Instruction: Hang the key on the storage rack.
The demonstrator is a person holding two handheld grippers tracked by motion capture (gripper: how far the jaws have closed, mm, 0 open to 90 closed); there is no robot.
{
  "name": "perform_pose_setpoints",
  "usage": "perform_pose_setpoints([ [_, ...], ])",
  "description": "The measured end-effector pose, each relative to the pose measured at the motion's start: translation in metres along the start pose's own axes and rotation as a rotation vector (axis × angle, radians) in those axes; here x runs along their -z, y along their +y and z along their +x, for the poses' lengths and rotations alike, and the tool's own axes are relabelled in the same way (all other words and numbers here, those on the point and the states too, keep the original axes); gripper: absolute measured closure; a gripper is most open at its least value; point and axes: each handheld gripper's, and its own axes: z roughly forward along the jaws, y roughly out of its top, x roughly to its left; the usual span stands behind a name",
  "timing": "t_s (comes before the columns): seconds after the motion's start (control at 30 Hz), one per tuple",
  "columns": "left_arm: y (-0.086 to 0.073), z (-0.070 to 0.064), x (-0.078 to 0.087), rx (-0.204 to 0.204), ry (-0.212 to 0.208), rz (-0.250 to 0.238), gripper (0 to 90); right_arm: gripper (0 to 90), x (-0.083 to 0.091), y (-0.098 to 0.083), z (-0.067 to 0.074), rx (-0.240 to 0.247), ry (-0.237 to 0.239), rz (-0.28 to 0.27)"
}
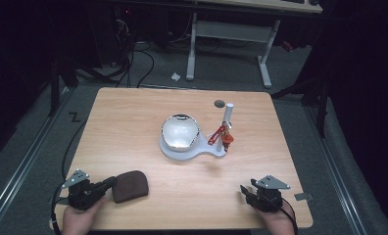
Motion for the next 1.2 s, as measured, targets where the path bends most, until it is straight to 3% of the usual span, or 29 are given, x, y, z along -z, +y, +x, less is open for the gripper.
perform_pose_setpoints([
  [0.3, 0.009, -0.022, 0.010, -0.107, 0.024, -0.108, 87.5, 51.0, 0.001, 0.000, -0.002, -0.011, -0.008, -0.013],
  [0.53, 0.016, -0.033, 0.017, -0.149, 0.038, -0.174, 87.7, 51.3, 0.000, 0.003, -0.004, -0.021, -0.016, -0.031],
  [0.83, 0.021, -0.041, 0.021, -0.167, 0.061, -0.228, 87.7, 51.8, 0.001, 0.001, -0.006, -0.019, -0.020, -0.041],
  [1.2, 0.028, -0.046, 0.015, -0.169, 0.048, -0.246, 87.7, 52.3, 0.005, 0.000, -0.008, -0.022, -0.029, -0.057],
])
